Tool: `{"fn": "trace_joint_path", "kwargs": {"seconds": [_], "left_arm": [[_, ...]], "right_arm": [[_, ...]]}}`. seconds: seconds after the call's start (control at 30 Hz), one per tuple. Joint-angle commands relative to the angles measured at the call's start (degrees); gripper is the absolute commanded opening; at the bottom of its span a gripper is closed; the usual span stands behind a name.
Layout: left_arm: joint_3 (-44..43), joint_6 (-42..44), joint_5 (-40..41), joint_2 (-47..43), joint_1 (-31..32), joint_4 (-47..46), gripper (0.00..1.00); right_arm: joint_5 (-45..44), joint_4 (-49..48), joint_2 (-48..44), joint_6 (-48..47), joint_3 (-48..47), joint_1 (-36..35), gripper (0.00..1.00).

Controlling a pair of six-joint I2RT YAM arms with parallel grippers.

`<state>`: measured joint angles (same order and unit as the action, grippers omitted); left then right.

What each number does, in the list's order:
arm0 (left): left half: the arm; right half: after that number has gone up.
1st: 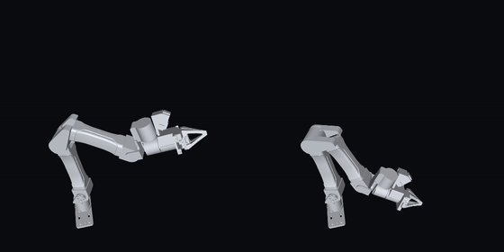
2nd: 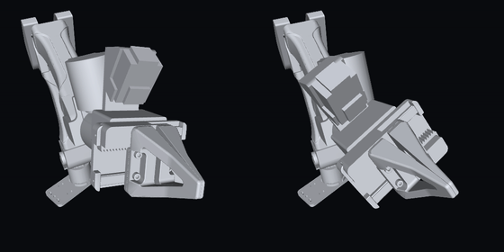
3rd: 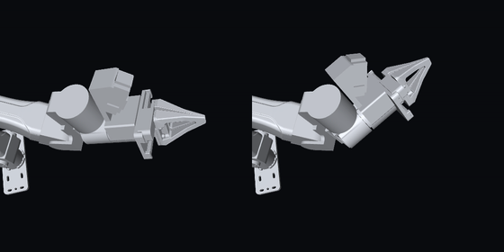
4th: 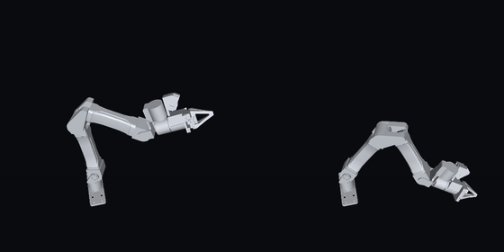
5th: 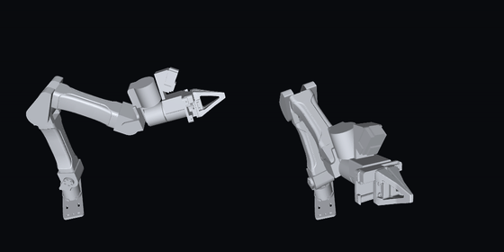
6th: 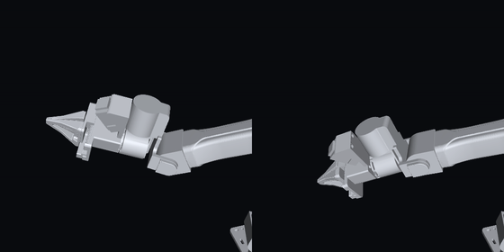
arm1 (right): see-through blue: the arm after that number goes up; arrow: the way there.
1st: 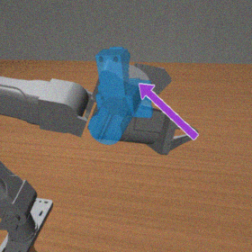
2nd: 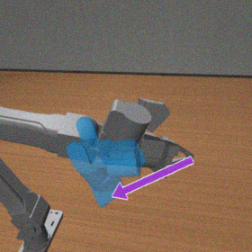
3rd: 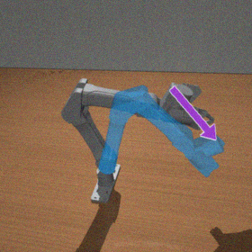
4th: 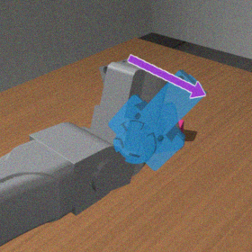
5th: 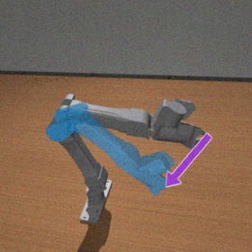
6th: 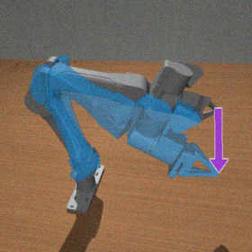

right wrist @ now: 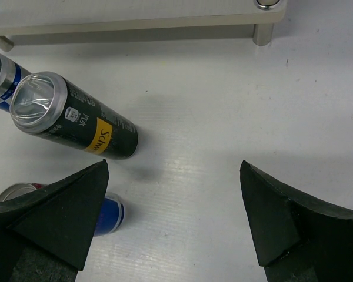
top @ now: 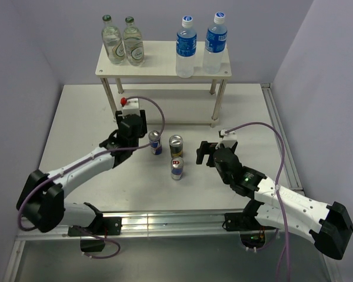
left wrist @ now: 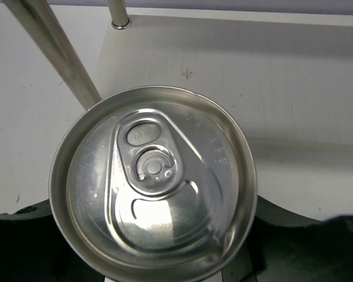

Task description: Place and organize the beverage onto the shelf

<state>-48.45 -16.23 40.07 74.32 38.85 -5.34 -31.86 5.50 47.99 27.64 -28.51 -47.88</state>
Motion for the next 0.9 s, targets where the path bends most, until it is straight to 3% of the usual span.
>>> {"fn": "trace_joint_path", "kwargs": {"seconds": [0.0, 0.23, 0.67, 0.87], "left_arm": [[-7.00, 3.31, -6.04, 3.80, -4.47, -10.12, 0.00], [-13.95, 4.54, -10.45, 15.83, -11.77, -15.48, 0.00], [-26.07, 4.80, -12.39, 30.43, -15.91, -19.62, 0.00], [-27.23, 4.72, -10.90, 33.34, -16.35, -20.58, 0.00]], "right_arm": [[-0.40, -1.72, -1.05, 0.49, 0.12, -0.46, 0.99], [-0.40, -1.80, -1.76, 0.66, 0.91, -0.46, 0.99], [-0.92, -2.51, -0.09, 0.49, 0.91, -0.46, 1.00], [-1.01, -2.51, 0.27, 0.57, 0.91, -0.46, 1.00]]}}
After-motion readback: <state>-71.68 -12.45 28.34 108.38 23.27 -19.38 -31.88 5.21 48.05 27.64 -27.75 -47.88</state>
